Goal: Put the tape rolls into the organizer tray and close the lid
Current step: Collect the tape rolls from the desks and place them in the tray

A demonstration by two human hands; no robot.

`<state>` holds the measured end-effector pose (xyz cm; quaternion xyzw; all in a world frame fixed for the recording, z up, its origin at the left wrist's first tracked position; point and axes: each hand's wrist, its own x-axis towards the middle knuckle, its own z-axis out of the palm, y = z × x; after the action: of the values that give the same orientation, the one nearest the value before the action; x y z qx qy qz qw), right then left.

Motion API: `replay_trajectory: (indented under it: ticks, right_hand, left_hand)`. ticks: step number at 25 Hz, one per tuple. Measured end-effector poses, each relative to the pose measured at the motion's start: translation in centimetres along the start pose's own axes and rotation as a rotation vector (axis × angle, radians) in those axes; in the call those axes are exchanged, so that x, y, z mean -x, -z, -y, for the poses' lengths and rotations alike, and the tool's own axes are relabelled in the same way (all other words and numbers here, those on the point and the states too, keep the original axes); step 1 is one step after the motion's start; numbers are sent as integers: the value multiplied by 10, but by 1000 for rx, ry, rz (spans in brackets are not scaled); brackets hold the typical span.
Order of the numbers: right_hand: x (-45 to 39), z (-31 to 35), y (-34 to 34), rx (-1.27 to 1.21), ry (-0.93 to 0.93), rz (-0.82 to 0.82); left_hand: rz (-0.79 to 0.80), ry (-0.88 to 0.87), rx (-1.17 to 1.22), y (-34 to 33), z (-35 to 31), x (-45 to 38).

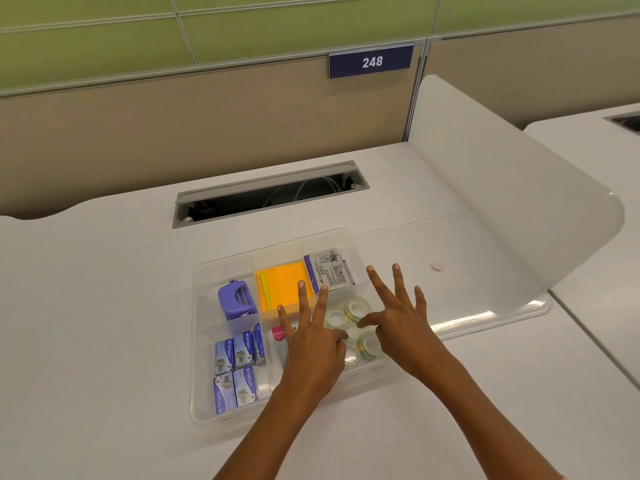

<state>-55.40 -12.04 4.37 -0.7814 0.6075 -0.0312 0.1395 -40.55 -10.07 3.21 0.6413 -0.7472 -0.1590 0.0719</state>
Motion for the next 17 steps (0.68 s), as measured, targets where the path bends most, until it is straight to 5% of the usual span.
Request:
replay_trajectory:
  ticks: [4,9,14,17]
  right_hand:
    - [2,-5,4,-10,75,-21]
    - [7,-35,20,-508,-161,-523]
    - [20,-57,9,-264,-278,-116]
    - [27,-56,-2,-184,-256,-54]
  left_hand:
    - [-25,-15,-7,-2,2,1]
    - [-46,-42,-2,-1,5,4]
    - [-82,-41,27,4,10,12]
    - [-112,-47,36,8,18,20]
